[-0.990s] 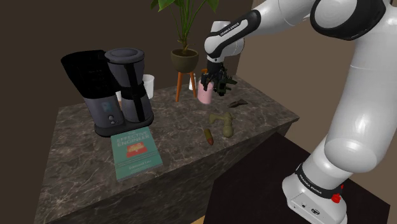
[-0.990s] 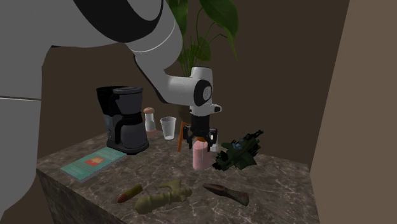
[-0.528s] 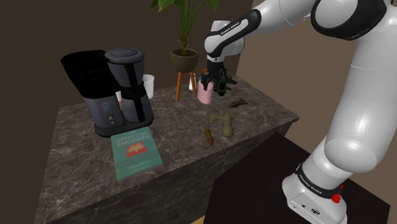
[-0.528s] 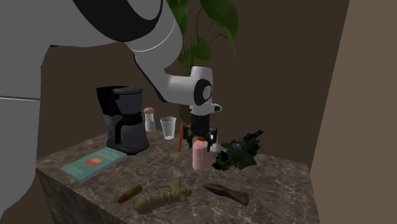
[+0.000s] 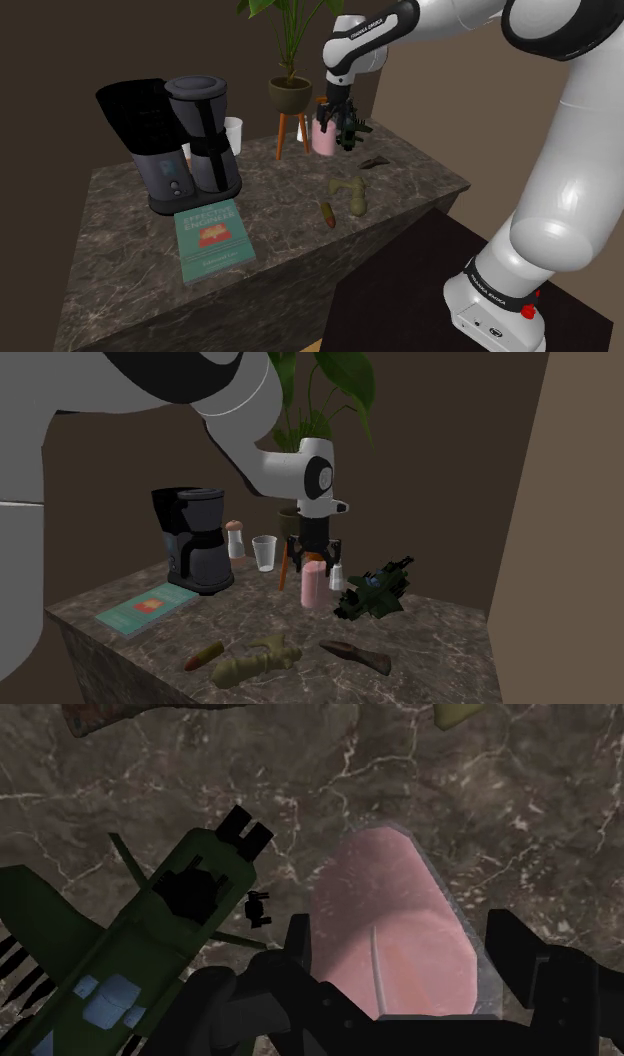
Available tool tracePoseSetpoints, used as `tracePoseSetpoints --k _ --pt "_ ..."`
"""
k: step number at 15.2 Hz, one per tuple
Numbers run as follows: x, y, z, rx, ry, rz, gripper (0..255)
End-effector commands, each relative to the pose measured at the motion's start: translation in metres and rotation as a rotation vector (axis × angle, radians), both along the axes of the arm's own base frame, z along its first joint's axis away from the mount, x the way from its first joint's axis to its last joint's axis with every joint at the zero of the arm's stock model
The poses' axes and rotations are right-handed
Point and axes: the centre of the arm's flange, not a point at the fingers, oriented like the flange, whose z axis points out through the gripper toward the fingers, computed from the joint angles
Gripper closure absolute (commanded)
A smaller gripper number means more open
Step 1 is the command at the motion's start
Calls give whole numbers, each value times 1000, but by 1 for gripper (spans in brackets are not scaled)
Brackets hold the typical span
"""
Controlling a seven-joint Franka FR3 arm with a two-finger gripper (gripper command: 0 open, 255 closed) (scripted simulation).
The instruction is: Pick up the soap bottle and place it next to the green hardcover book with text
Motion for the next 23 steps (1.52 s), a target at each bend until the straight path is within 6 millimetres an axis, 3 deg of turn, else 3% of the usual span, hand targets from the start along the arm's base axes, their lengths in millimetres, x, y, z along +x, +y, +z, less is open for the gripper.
tracePoseSetpoints --k 1,23 --pt "0 -1 10 0 0 0 255" --pt "0 -1 127 0 0 0 255"
